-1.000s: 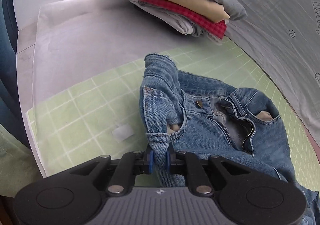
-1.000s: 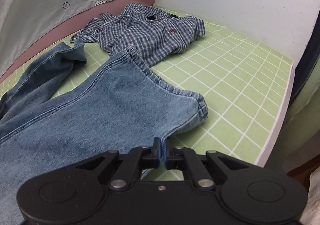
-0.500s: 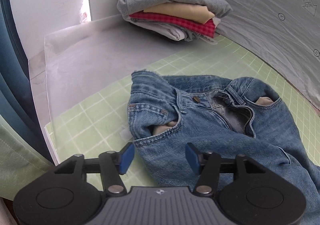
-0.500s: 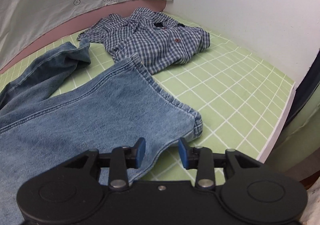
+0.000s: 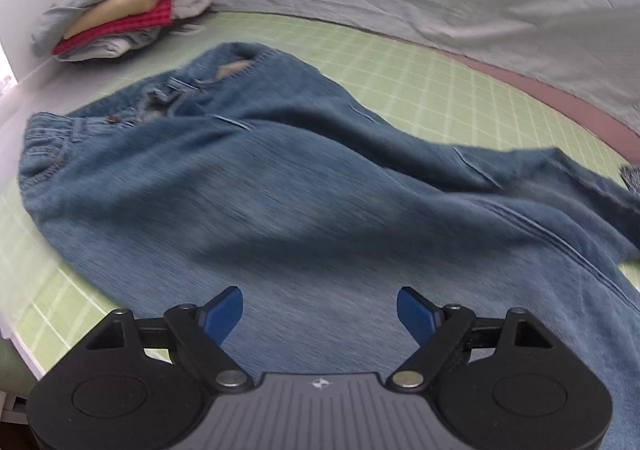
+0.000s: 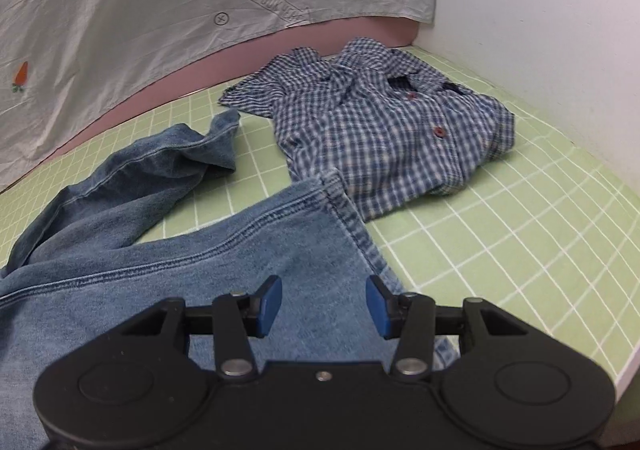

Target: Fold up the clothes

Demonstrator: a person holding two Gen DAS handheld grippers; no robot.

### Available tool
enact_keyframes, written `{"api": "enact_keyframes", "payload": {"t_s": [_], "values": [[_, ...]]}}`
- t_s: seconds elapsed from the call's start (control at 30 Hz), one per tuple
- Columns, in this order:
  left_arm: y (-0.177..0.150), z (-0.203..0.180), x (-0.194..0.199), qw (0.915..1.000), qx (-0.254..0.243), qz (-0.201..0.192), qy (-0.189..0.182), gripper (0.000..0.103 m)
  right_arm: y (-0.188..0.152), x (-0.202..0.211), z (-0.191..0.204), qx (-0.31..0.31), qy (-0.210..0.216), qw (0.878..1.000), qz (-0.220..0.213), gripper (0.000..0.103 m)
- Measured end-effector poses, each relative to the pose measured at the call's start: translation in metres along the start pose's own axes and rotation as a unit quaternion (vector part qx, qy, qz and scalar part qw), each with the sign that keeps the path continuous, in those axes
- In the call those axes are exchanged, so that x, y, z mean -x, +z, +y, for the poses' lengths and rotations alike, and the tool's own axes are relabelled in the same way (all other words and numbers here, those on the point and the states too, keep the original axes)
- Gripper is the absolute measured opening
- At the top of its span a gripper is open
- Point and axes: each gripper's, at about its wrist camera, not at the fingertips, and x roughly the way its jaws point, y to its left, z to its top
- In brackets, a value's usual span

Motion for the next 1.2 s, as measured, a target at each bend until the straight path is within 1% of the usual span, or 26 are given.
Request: {"api": "enact_keyframes", "payload": {"t_s": [0.07,0.17,0.23,0.27,0.37,0.4,0.47,0.5,0.53,0.6,0.63,0.7,0.73,0.77,0.8,0.83,0.87,0.9,0.93,1.0,1.03,1.07,1.1,1.13,1.17,1.2], "values": [[-0.009,-0.023,-0.009,0.9999,-0.009,0.008,0.000,0.085,0.013,-0.015,0.003,0.016,0.018,1.000,-0.008,0.047],[-0.016,-0.044,-0.024,0.9997,-0.009,0.008,0.020,0.086,0.031,-0.037,0.011,0.028,0.046,0.998,-0.019,0.048],[-0.015,-0.047,-0.033,0.9994,0.001,0.005,0.033,0.086,0.043,-0.051,0.017,0.033,0.065,0.997,-0.025,0.050],[-0.014,-0.047,-0.037,0.9992,0.008,0.002,0.038,0.090,0.049,-0.059,0.020,0.035,0.074,0.996,-0.028,0.052],[-0.006,-0.041,-0.045,0.9979,0.028,-0.009,0.058,0.095,0.067,-0.081,0.029,0.039,0.102,0.993,-0.037,0.054],[-0.003,-0.040,-0.047,0.9974,0.035,-0.012,0.063,0.097,0.073,-0.085,0.028,0.021,0.107,0.993,-0.040,0.054],[0.002,-0.036,-0.052,0.9960,0.051,-0.016,0.071,0.103,0.085,-0.097,0.027,0.005,0.102,0.994,-0.046,0.055],[0.003,-0.036,-0.053,0.9957,0.054,-0.019,0.073,0.103,0.090,-0.103,0.027,-0.001,0.099,0.994,-0.049,0.055],[0.003,-0.037,-0.054,0.9955,0.055,-0.024,0.074,0.103,0.094,-0.111,0.029,0.009,0.088,0.995,-0.049,0.054],[0.004,-0.037,-0.055,0.9950,0.056,-0.032,0.076,0.103,0.097,-0.128,0.032,0.036,0.080,0.996,-0.033,0.052],[0.004,-0.038,-0.056,0.9947,0.057,-0.036,0.077,0.103,0.097,-0.137,0.028,0.044,0.080,0.996,-0.021,0.046],[0.003,-0.039,-0.057,0.9939,0.062,-0.041,0.081,0.103,0.098,-0.151,0.019,0.055,0.081,0.995,-0.004,0.042],[0.002,-0.040,-0.058,0.9935,0.065,-0.042,0.083,0.103,0.101,-0.153,0.013,0.063,0.084,0.994,-0.007,0.037],[0.002,-0.040,-0.058,0.9931,0.068,-0.043,0.085,0.103,0.104,-0.156,0.007,0.070,0.087,0.994,-0.009,0.029],[0.002,-0.041,-0.059,0.9927,0.071,-0.042,0.088,0.103,0.107,-0.159,0.001,0.078,0.091,0.993,-0.011,0.025],[0.002,-0.042,-0.059,0.9923,0.075,-0.041,0.090,0.103,0.111,-0.162,-0.006,0.085,0.093,0.992,-0.013,0.014],[0.002,-0.042,-0.059,0.9919,0.078,-0.040,0.092,0.103,0.117,-0.168,-0.013,0.088,0.093,0.992,-0.015,0.009],[0.003,-0.043,-0.060,0.9915,0.081,-0.040,0.093,0.103,0.125,-0.174,-0.021,0.086,0.089,0.992,-0.017,0.008],[0.003,-0.043,-0.060,0.9912,0.084,-0.039,0.095,0.103,0.136,-0.182,-0.030,0.082,0.071,0.994,-0.022,0.008],[0.004,-0.044,-0.061,0.9904,0.089,-0.038,0.098,0.103,0.157,-0.200,-0.047,0.084,-0.001,0.996,-0.037,0.008],[0.005,-0.044,-0.061,0.9900,0.092,-0.038,0.100,0.103,0.167,-0.209,-0.054,0.082,-0.049,0.995,-0.040,0.010],[0.005,-0.044,-0.061,0.9896,0.095,-0.037,0.102,0.103,0.175,-0.212,-0.058,0.073,-0.078,0.994,-0.039,0.017],[0.006,-0.045,-0.062,0.9892,0.097,-0.037,0.103,0.103,0.183,-0.214,-0.062,0.062,-0.101,0.992,-0.038,0.019],[0.007,-0.045,-0.062,0.9887,0.100,-0.036,0.105,0.103,0.187,-0.209,-0.062,0.044,-0.084,0.995,-0.043,0.024],[0.007,-0.045,-0.062,0.9883,0.103,-0.036,0.107,0.103,0.187,-0.201,-0.058,0.034,-0.046,0.997,-0.045,0.035],[0.008,-0.046,-0.063,0.9878,0.106,-0.035,0.108,0.103,0.185,-0.194,-0.052,0.028,-0.011,0.999,-0.044,0.043]]}}
